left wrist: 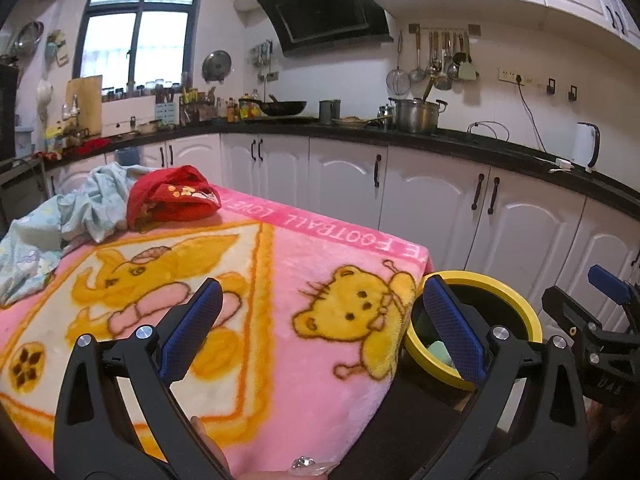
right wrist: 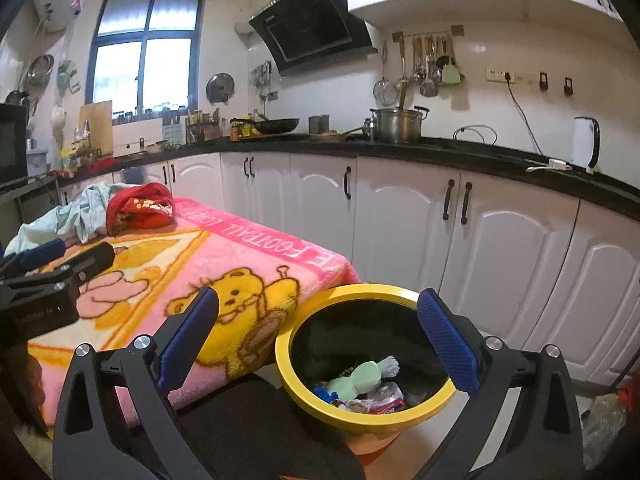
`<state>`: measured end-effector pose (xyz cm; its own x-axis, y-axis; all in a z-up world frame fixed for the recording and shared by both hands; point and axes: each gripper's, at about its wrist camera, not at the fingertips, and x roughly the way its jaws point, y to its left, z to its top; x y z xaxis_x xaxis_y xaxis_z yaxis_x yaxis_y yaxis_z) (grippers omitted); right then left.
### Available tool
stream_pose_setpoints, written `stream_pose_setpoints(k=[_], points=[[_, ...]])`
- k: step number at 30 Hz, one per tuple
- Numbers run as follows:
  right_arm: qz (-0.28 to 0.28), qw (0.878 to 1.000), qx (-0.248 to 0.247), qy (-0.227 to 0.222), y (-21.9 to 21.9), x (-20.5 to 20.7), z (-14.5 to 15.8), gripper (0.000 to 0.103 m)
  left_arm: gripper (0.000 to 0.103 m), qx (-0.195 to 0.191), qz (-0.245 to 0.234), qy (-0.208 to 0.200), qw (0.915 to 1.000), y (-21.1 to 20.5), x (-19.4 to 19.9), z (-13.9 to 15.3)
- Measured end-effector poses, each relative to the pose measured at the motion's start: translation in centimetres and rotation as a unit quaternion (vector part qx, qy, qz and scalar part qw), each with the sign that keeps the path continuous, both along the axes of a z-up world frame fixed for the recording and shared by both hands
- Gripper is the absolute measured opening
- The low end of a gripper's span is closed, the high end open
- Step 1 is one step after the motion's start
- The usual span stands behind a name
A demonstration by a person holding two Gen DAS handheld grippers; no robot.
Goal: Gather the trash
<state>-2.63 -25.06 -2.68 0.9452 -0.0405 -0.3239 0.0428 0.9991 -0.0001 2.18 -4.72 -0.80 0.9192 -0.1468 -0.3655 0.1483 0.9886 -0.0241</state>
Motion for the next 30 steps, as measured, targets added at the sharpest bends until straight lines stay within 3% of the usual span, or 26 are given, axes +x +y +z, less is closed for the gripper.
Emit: stream_pose_setpoints(k=[10,30], points=[[-0.008,0.998,-0.001,-0.066,0.5,-2.2,-0.4,0.097,0.092,-0.005,0.011,-0.030,0.9995,1.5,-2.5,-1.4],[0.000,0.997,-0.016,-0.079,1.3,-2.1,-0.6,0.097,0.092,-0.017,0.021,-0.034,0.9990,2.1,-2.8,-1.5]])
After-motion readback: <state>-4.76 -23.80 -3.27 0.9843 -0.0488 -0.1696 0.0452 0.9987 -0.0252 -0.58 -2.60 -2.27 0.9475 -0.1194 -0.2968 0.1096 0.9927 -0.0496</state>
